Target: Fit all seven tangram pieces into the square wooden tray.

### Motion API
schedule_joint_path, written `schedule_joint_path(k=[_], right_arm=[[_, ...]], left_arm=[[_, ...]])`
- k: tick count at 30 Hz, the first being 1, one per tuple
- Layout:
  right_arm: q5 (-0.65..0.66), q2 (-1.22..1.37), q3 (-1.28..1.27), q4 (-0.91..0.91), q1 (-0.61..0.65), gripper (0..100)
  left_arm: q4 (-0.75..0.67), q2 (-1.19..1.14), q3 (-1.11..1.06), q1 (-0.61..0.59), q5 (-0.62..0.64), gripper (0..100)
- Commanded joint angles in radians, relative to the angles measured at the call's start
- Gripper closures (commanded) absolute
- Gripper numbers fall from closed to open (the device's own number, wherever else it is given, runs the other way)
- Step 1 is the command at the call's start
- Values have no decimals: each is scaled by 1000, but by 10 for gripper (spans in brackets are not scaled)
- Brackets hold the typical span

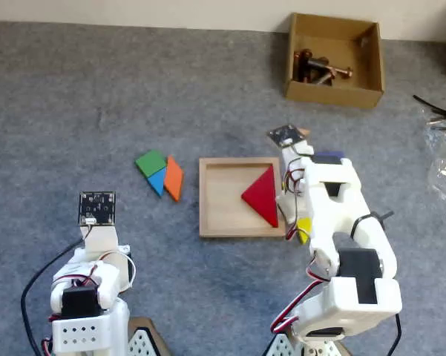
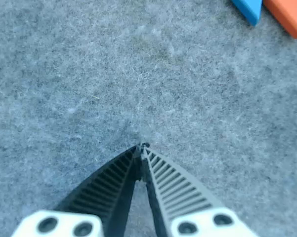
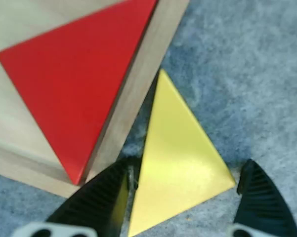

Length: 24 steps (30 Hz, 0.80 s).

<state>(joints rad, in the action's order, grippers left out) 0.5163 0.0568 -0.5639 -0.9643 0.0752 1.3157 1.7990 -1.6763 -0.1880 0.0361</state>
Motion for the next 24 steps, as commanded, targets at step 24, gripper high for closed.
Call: schedule_joint_path(k=[24], right_arm=[[-11,-53,4,13,7,796]], left_arm=[[8,-7,-21,-8,2,995]])
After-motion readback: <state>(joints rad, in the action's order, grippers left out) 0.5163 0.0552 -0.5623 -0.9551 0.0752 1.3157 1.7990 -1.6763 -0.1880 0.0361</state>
